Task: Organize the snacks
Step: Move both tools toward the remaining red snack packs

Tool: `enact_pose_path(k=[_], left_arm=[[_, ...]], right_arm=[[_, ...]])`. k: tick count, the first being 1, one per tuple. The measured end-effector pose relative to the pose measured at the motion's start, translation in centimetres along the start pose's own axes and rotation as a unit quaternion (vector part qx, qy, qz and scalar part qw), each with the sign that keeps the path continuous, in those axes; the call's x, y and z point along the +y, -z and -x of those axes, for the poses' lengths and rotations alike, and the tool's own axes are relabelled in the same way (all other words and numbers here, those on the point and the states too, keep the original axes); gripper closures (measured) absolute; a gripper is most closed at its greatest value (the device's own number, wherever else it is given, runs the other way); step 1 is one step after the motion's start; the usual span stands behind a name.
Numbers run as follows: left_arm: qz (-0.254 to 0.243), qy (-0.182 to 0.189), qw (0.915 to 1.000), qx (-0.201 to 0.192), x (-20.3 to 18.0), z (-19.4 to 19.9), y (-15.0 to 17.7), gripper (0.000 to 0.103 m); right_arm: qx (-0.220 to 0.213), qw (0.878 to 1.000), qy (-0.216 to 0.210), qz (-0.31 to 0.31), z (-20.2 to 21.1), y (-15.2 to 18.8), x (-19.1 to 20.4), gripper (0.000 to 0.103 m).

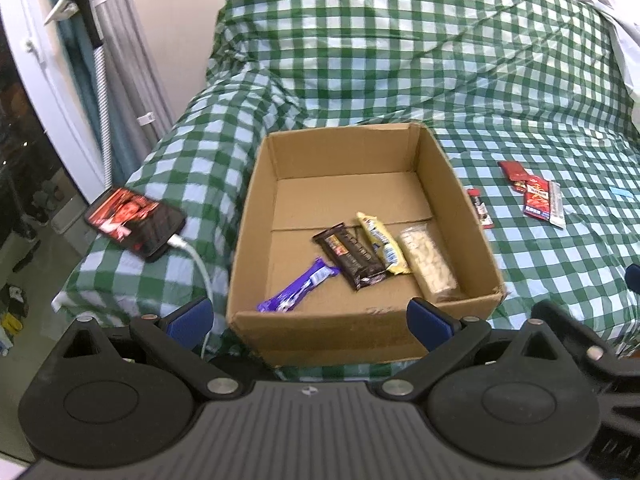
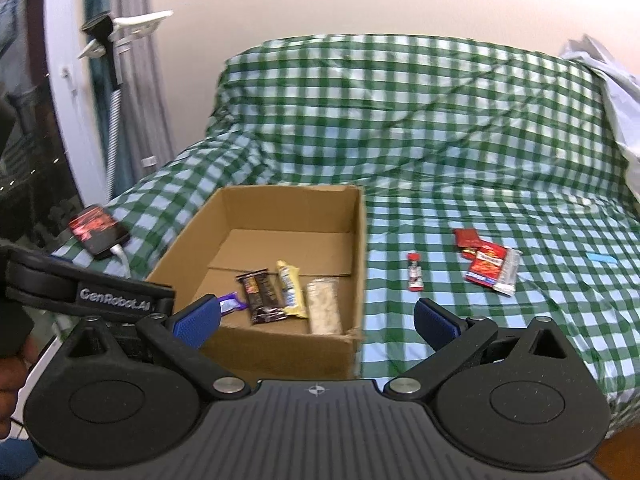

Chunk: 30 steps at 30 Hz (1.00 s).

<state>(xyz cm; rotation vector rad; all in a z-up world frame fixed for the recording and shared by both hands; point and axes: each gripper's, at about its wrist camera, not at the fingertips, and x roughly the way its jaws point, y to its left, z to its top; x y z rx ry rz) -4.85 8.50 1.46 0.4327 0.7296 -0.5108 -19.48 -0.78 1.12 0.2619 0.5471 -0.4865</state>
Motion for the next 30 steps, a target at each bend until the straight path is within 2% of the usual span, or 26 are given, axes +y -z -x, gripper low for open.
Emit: enact_pose_path(k=[6,16,22,30], left_arm=[[-0.012,0.019,0.9997,0.006,-2.6,-1.2,-2.6,0.000],[-0.041,0.060,0.9973,0.012,-9.2,-4.5,-8.5,0.000],[-0.054,0.086,0.9942,0.035,-15.0,-9.4,-13.4,0.000],[-0.092,0.121,0.9869,0.055,-25.3,-19.6,-19.5,0.000]], right_arm=[[-0.001,0.998,0.046,-0.043,-1.1,-0.3,-4.4,0.001],[0.000,0.986,0.133,-0.103,-4.3,-0.8,-13.2,0.001],[0.002,0.977,0.173,-0.128,-8.7,-1.4,-18.7,0.001],[0.033,0.967,0.196,-0.158,-19.0,-1.6,-26.3,0.001]])
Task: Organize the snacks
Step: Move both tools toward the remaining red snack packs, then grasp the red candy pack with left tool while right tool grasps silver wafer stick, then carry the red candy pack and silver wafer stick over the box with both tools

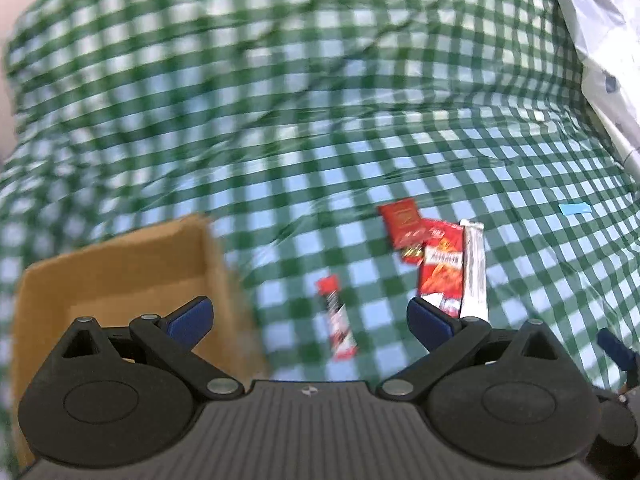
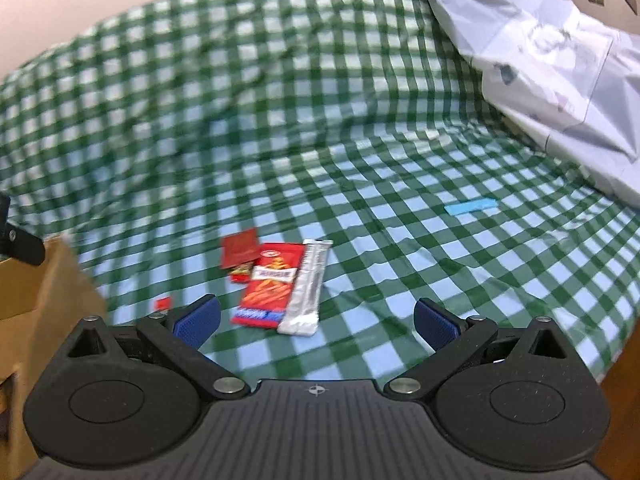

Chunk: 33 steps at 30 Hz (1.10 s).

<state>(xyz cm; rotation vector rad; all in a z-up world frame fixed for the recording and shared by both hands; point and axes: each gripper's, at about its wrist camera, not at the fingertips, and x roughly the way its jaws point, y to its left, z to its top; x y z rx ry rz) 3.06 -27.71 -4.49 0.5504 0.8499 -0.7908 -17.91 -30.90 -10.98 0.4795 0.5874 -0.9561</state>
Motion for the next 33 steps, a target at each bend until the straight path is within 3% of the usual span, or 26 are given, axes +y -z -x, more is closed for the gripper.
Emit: enact_pose_path(k=[6,12,14,19,22,24,25,26,29,33], left_arm=[[-0.009,0.026,0.9982,0.053,-3.1,-12.4,-4.6,0.000],[0.036,0.055,0.9924,0.104,-4.5,-21.4,-7.5,0.000],[0.040,0.068,0.9903,0.115,-5.2,-23.0,-8.2,0.000],[0.012,0.068,0.9856,0.154,-7.7,-26.2,-9.3,0.000],[0.019,0.067,0.9857,0.153,-7.4,-26.1,-9.3,0.000],[0.038,0.062,0.9877,0.138,-6.6,-25.5,-9.4,0.011],[0.049,0.057,0.9877,0.137,-6.1,-25.3,-9.5,0.037],[0.055,0.048,0.9868,0.144,-5.6,-25.2,-9.7,0.053],[0.074,0.053,0.9850,0.146,-4.4,-24.4,-10.0,0.056],[0.070,0.060,0.9889,0.117,-3.5,-21.1,-10.0,0.057]], right_arm=[[0.049,0.999,-0.001,-0.023,-10.1,-0.8,-0.6,0.001],[0.079,0.997,0.011,0.000,-17.6,-0.6,0.0,0.001],[0.087,0.996,0.017,0.008,-19.1,-0.3,-0.2,0.001],[0.040,0.998,0.013,0.035,-20.0,0.1,-0.6,0.001],[0.036,0.996,0.036,0.068,-20.2,0.6,-0.5,0.001],[0.034,0.996,0.039,0.075,-19.9,0.9,-0.5,0.001],[0.034,0.996,0.035,0.074,-19.7,0.9,-0.5,0.002],[0.031,0.996,0.025,0.074,-19.5,0.8,-0.6,0.014],[0.024,0.994,0.007,0.106,-18.7,0.6,0.3,0.070],[0.044,0.996,-0.005,0.076,-17.5,-0.2,0.0,0.077]])
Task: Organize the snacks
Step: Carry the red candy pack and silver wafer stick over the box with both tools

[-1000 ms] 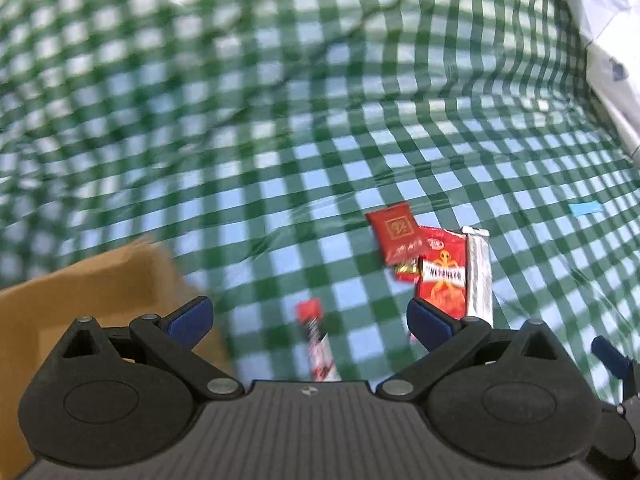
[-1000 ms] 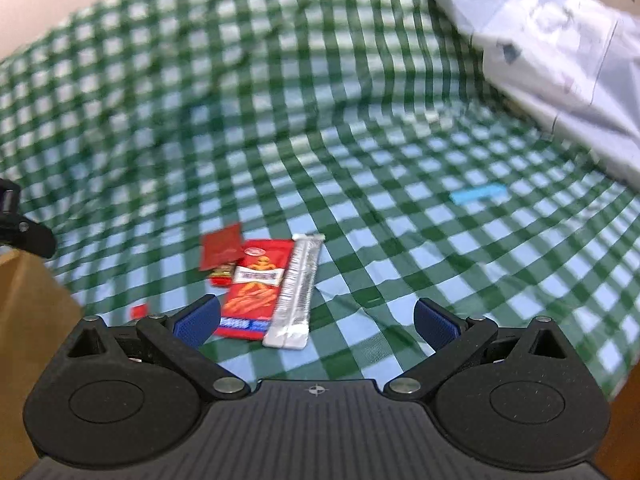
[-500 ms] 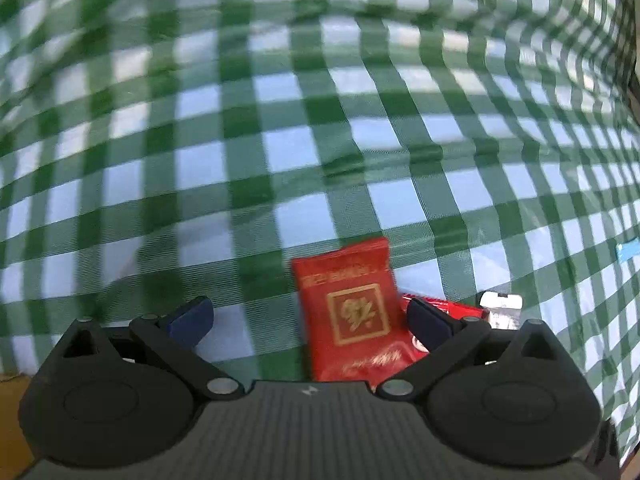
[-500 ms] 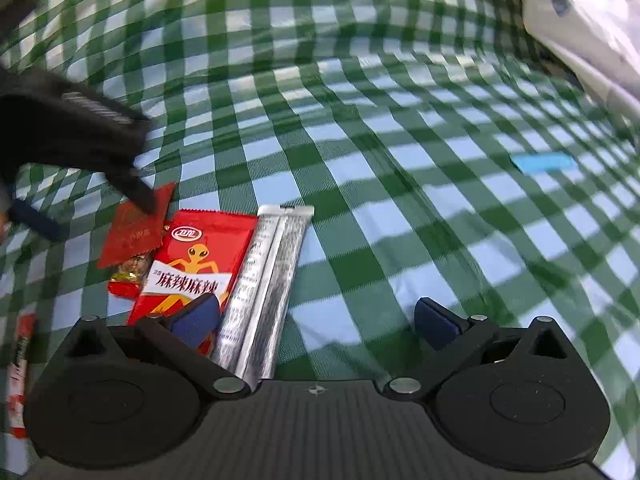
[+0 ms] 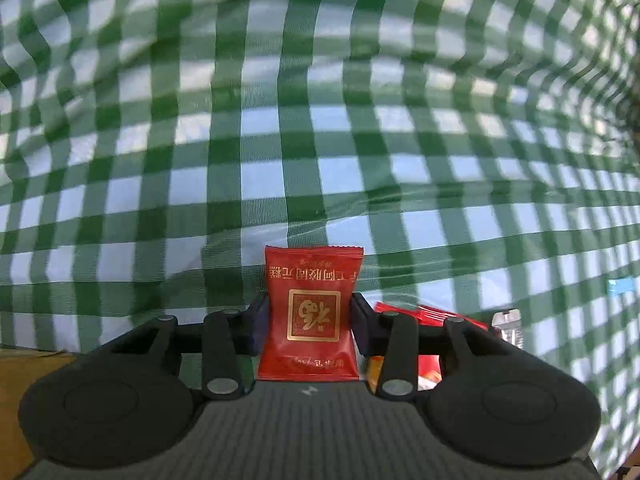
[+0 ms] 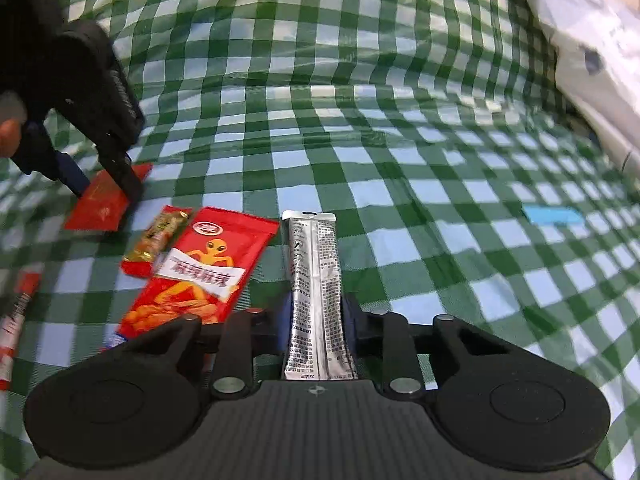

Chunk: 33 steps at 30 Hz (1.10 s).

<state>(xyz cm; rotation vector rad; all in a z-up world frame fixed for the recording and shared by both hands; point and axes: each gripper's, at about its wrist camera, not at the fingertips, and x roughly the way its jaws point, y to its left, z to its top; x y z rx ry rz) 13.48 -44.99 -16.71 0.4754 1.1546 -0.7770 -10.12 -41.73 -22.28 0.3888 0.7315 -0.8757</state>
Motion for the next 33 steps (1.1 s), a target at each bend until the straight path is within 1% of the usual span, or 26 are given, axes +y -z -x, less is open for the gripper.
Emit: enact_pose_path(k=[3,7,10,12,17,21,23,25,28,33], left_arm=[[0.002,0.027,0.9995,-0.015,0.5,3.6,1.0,0.057],[-0.014,0.057,0.9968,-0.054,0.9,9.3,3.4,0.057],[-0.020,0.078,0.9939,-0.075,1.1,13.5,5.8,0.057],[-0.022,0.084,0.9924,-0.088,1.5,16.1,7.5,0.057],[-0.019,0.099,0.9888,-0.110,3.4,21.9,13.0,0.056],[-0.012,0.100,0.9871,-0.125,5.9,26.4,17.4,0.057],[-0.006,0.092,0.9858,-0.140,7.5,28.7,19.4,0.057],[-0.001,0.080,0.9842,-0.158,9.2,30.9,21.6,0.057],[0.008,0.059,0.9829,-0.174,12.0,33.5,25.0,0.056],[0.026,0.015,0.9812,-0.191,17.1,36.8,31.5,0.056]], right_arm=[[-0.013,1.000,0.002,-0.019,2.2,-0.6,-0.7,0.077],[-0.037,0.999,-0.007,-0.038,6.4,-0.7,-1.0,0.077],[-0.050,0.997,-0.015,-0.058,10.1,-0.3,-1.0,0.077],[-0.061,0.996,-0.021,-0.066,12.6,-0.1,-0.5,0.077],[-0.087,0.993,-0.044,-0.061,19.5,1.1,1.4,0.077],[-0.102,0.991,-0.072,-0.045,24.9,2.0,3.6,0.077],[-0.111,0.990,-0.084,-0.029,27.3,2.4,4.8,0.077],[-0.116,0.988,-0.097,-0.021,29.6,2.7,6.0,0.077],[-0.118,0.986,-0.121,-0.003,33.0,3.7,8.3,0.077],[-0.108,0.977,-0.184,0.030,38.2,6.3,12.7,0.077]])
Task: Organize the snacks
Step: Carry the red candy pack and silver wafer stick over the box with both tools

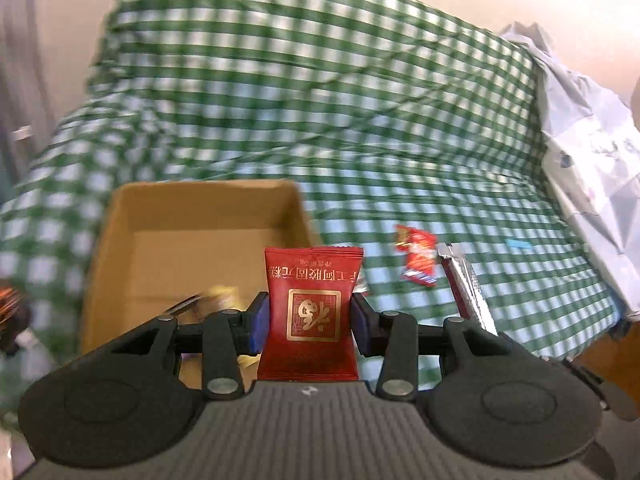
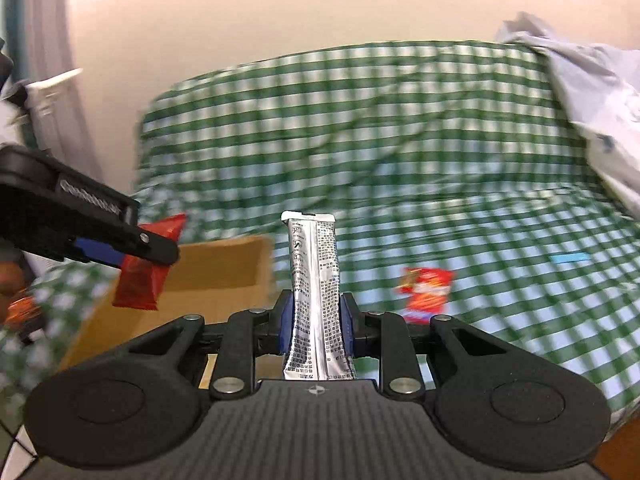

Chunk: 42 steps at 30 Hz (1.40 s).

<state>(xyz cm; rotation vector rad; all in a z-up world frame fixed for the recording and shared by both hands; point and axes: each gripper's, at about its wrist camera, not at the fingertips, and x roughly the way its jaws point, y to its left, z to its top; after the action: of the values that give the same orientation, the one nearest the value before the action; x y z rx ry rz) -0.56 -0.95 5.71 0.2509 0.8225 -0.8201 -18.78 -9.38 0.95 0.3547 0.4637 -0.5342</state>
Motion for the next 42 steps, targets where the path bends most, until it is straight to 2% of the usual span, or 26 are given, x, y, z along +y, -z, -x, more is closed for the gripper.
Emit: enact_pose_path(k=[3,7,11,18,26,36,42], left_arm=[[0.006,-0.028,0.9995,-0.012,2.7,2.9,2.9,0.056],[0.020,-0.047,0.9983,-0.030,5.8,6.3,6.6,0.056],[0.033,-0.051,0.9967,-0.054,7.4,9.0,9.3,0.056],[0.045,-0.029,0.9958,-0.074,8.2,12.2,12.4,0.056],[0.051,-0.024,0.9941,-0.092,8.1,13.4,12.6,0.056],[0.053,-0.037,0.9949,-0.077,8.5,12.5,12.8,0.056],[0.055,-0.033,0.9962,-0.060,8.7,11.2,12.7,0.056]], right_arm=[[0.008,0.999,-0.033,0.023,1.6,0.9,3.4,0.077],[0.019,0.996,-0.067,0.058,3.6,1.8,7.5,0.077],[0.012,0.994,-0.072,0.081,5.6,2.2,9.9,0.077],[-0.004,0.992,-0.060,0.109,8.5,2.9,11.5,0.077],[-0.016,0.991,-0.052,0.122,10.3,3.4,12.2,0.077],[-0.008,0.991,-0.056,0.121,9.9,3.8,12.1,0.077],[0.005,0.991,-0.055,0.118,9.2,4.0,11.8,0.077]])
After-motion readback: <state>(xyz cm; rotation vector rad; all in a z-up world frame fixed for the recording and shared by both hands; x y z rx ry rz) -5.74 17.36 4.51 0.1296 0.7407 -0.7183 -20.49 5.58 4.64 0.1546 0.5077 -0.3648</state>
